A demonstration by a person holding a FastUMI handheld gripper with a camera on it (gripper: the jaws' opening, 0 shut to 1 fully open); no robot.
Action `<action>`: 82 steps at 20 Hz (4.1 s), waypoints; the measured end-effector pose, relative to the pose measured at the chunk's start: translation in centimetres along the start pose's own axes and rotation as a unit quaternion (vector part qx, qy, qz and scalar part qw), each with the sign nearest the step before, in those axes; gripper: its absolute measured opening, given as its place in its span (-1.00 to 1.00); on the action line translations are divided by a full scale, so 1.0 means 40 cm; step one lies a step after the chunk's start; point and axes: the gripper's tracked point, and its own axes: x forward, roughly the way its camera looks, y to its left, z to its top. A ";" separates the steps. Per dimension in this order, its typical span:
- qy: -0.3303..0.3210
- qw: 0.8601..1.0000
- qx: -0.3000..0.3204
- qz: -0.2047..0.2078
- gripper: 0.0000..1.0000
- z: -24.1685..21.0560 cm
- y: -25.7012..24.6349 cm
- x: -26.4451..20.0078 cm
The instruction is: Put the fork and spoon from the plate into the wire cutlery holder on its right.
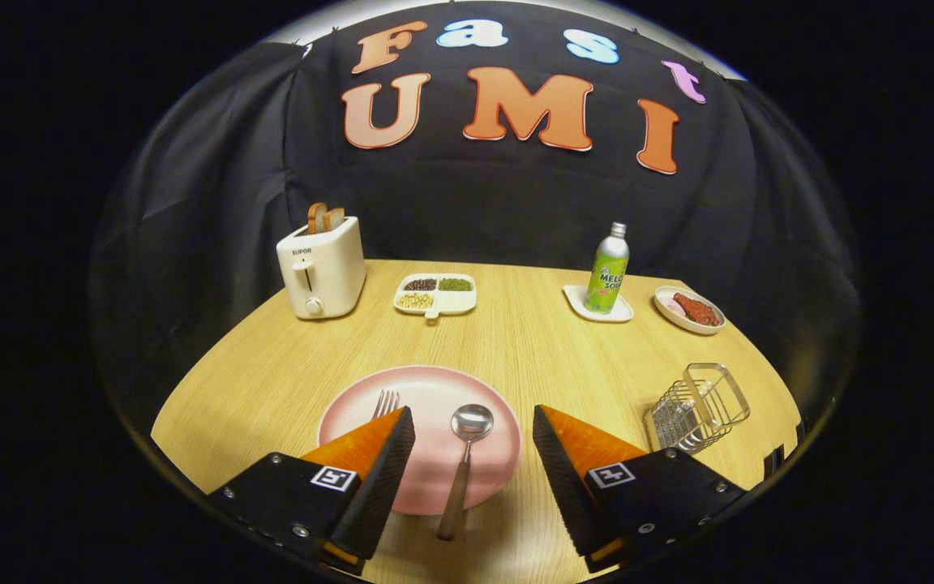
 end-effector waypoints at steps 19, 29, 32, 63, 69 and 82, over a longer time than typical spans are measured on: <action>0.126 0.992 0.000 -0.019 -0.47 -0.195 0.031 0.100; 0.105 0.994 -0.008 0.005 -0.91 -0.118 0.011 0.052; 0.099 0.995 0.006 0.026 -0.91 -0.069 0.003 0.012; 0.242 0.969 -0.002 -0.039 -0.91 0.010 -0.568 -0.162; 0.309 0.951 -0.001 -0.033 -0.91 -0.029 -0.592 -0.110; 0.411 0.911 -0.026 -0.035 -0.91 -0.109 -0.617 -0.017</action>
